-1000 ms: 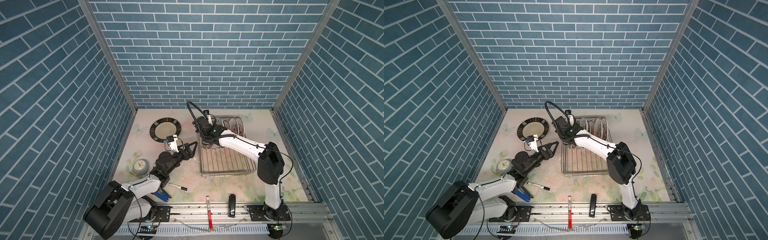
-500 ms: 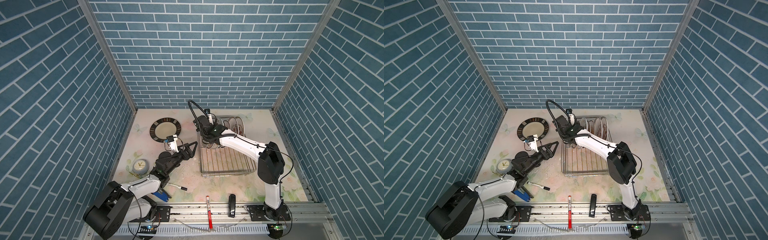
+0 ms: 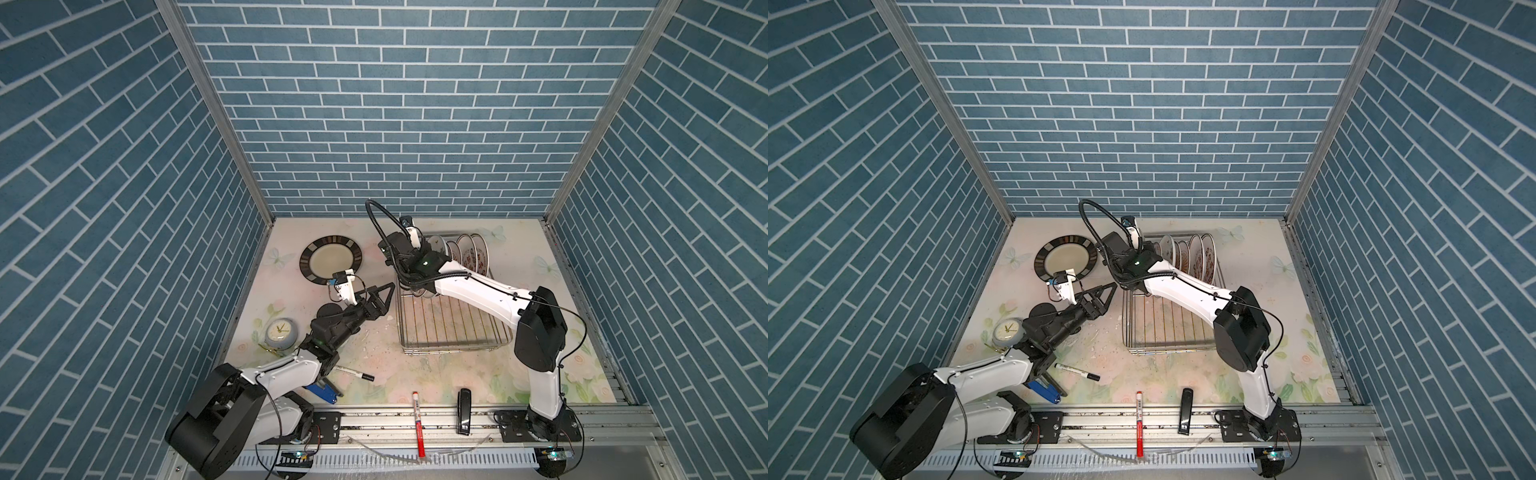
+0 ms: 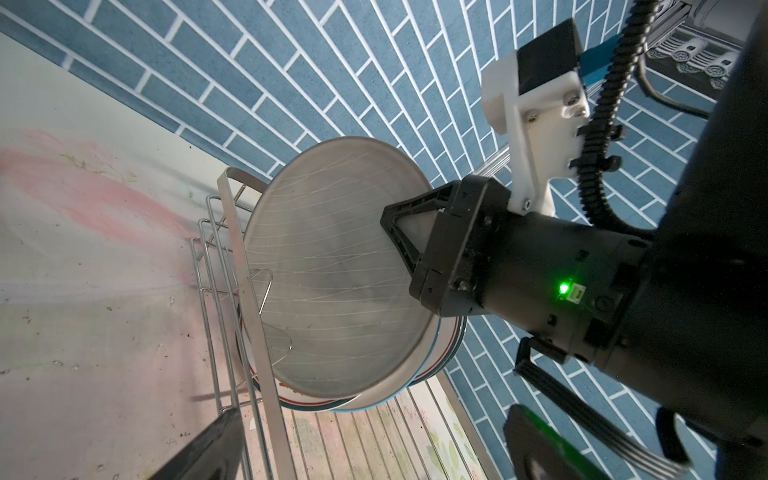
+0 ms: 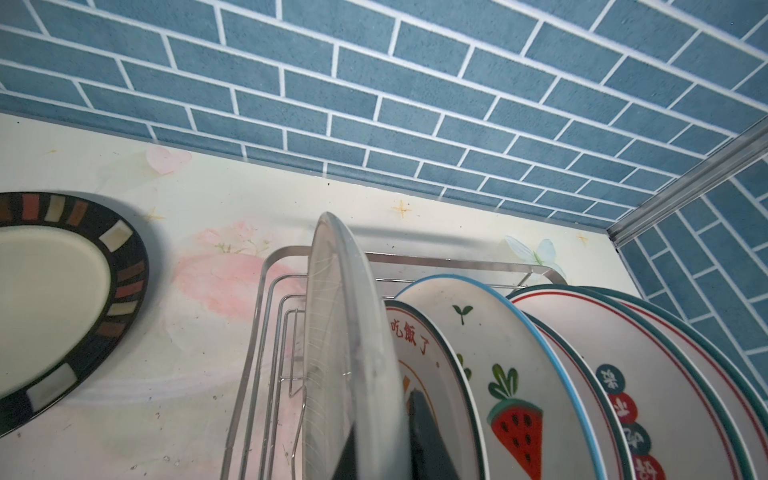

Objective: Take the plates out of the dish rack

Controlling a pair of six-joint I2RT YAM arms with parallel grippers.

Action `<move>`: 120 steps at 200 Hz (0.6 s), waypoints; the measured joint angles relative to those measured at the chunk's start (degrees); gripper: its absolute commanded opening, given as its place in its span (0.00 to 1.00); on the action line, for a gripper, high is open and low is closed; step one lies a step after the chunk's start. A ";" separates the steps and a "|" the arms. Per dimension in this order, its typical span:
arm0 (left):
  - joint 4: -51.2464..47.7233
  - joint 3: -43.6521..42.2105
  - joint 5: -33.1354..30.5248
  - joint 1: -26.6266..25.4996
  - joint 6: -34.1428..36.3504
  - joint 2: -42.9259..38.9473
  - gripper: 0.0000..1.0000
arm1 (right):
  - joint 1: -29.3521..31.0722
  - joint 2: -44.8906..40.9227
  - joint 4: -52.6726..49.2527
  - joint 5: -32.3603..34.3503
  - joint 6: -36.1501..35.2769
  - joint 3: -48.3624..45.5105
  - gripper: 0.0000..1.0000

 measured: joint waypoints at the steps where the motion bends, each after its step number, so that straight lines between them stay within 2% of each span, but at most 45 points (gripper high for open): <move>1: 0.00 0.00 0.00 0.00 0.00 0.00 1.00 | 0.00 0.00 0.02 0.02 -0.07 0.00 0.00; 60: 0.11 0.20 0.11 0.00 -0.15 1.05 1.00 | 1.03 -2.93 4.96 2.60 -6.73 -2.36 0.00; 120: 0.52 0.26 0.20 0.00 -0.68 1.99 1.00 | 1.55 -9.53 9.42 2.67 -9.60 -6.29 0.00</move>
